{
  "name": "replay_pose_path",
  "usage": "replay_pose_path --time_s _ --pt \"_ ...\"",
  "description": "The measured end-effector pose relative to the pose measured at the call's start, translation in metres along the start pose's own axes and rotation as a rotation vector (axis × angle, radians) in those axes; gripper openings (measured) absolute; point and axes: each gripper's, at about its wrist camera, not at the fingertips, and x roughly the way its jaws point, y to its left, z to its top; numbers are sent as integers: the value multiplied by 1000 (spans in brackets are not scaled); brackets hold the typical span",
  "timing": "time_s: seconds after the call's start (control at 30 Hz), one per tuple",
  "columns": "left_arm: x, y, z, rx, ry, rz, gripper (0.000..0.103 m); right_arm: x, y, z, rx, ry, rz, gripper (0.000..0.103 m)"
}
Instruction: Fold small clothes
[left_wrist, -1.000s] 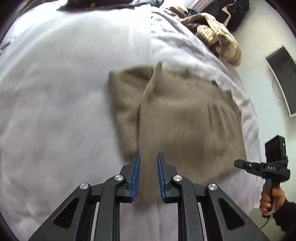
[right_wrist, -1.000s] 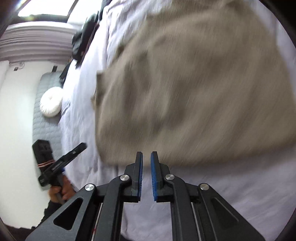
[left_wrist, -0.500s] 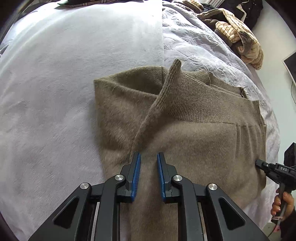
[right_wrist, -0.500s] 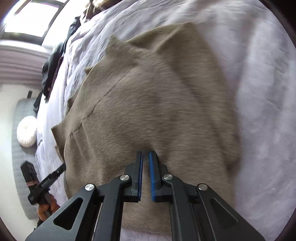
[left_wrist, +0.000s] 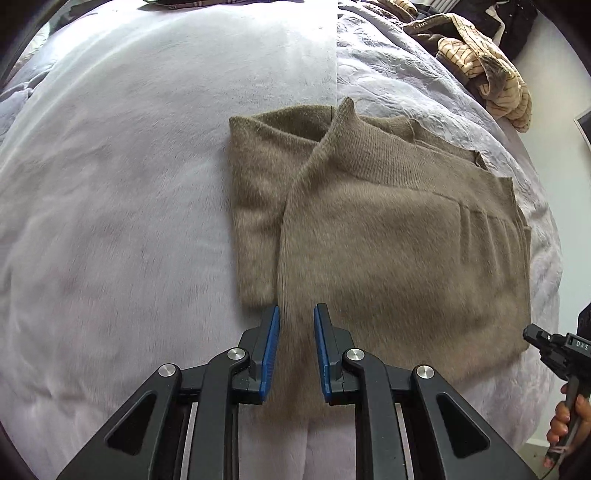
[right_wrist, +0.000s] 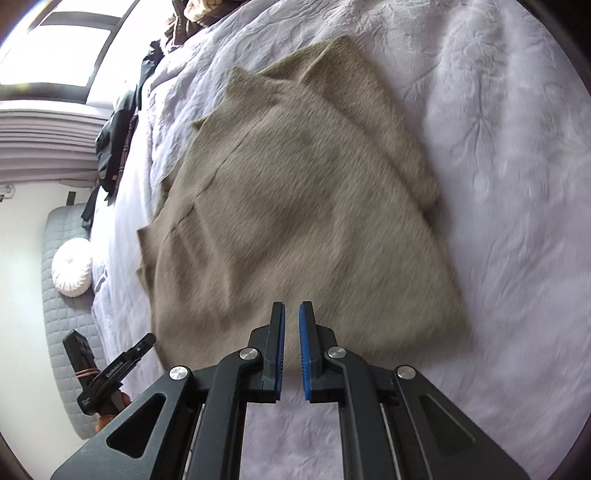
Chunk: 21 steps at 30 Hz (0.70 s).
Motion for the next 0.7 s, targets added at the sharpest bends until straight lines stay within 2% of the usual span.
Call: replay_pose_path --time_s 0.03,0.07,0.1,0.13,0.17,0.2,0.23,0.3,0.33,0.37,0.53,0.63,0.7 --pt "-2 -1 -3 -3 5 -1 21 -1 4 -5 -3 9 3 9" --pt "-5 -1 -7 -11 14 -3 28 -1 7 -10 -7 16 3 9" --pt "-7 0 -10 -18 20 -5 45 -1 9 -14 -10 22 6 9" --pt "-9 0 -12 -28 20 -2 92 -2 13 -18 -12 28 8 9" --pt "-15 1 -16 -36 -3 9 102 -2 14 -21 -13 33 9 9" --pt "-23 1 -20 -36 -44 12 102 -2 17 -25 -14 40 10 9" --pt "-27 1 -23 -30 -50 14 102 -2 19 -29 -16 44 11 15" --pt "-33 3 -30 -35 -49 21 102 0 26 -36 -22 58 7 47" --pt "-35 5 -33 -43 -50 20 102 1 29 -40 -27 63 4 74" --pt "-38 6 -36 -48 -49 22 102 2 33 -43 -36 66 -1 81" --pt "-38 16 -46 -63 -14 84 102 12 55 -66 -111 107 -34 81" --pt "-31 29 -48 -102 16 73 102 20 69 -80 -152 134 -44 81" --pt "-24 38 -50 -123 63 54 102 25 75 -85 -161 147 -46 81"
